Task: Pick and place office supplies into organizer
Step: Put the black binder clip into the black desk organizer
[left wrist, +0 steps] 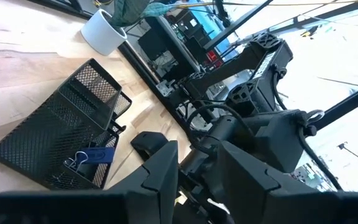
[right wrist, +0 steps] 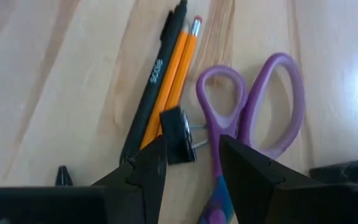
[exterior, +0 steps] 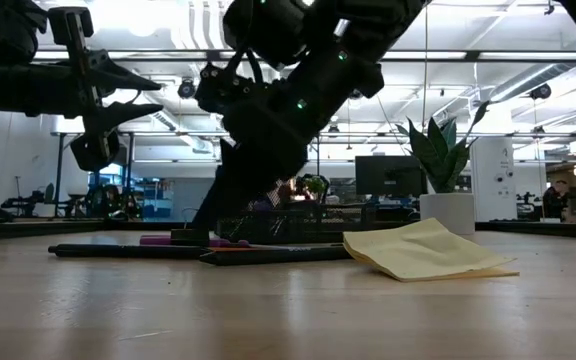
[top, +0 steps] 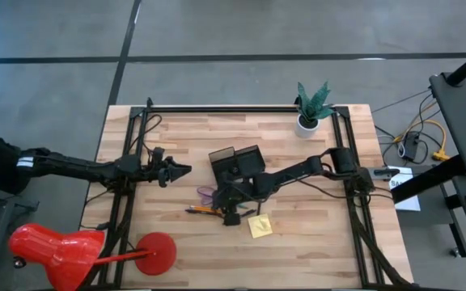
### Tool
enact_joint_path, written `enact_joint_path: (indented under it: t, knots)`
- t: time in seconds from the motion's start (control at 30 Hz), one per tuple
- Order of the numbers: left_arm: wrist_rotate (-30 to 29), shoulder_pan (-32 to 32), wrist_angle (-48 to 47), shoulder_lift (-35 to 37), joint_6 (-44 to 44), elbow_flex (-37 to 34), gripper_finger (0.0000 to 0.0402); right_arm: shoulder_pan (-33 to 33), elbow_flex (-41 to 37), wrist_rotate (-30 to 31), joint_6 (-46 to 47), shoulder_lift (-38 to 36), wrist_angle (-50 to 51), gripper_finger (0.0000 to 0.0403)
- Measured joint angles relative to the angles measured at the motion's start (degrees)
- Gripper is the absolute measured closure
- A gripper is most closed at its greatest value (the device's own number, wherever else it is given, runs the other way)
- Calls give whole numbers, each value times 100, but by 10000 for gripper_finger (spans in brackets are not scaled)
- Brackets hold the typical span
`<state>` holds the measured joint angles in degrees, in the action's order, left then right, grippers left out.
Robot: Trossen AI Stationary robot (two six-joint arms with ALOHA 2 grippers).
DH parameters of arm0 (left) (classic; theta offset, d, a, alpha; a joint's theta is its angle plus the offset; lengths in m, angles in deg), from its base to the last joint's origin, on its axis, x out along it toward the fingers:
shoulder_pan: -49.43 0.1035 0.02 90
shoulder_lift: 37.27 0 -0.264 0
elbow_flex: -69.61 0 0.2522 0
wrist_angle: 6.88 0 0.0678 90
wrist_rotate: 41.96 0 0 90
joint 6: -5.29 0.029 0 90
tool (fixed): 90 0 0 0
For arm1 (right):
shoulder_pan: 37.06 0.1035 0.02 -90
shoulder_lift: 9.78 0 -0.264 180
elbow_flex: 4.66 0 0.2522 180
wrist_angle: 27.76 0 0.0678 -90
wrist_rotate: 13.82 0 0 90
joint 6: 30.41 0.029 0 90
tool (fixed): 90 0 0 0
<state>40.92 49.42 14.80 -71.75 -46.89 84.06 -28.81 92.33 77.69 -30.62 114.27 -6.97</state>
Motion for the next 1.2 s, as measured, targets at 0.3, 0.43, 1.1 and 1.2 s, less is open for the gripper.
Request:
enact_joint_path:
  t: [0.3,0.43,1.1,1.2]
  knots:
    - [-33,-2,-2,-19,-2,-2,302,0,56,-4,9,111,-314,275]
    - [-29,-4,-3,-90,-5,-3,302,0,56,-8,17,135,-287,290]
    - [-23,0,-4,-180,-17,-4,302,-21,68,-4,1054,103,-39,394]
    - [-22,0,12,-182,-17,-4,302,-28,181,-6,1244,84,-3,394]
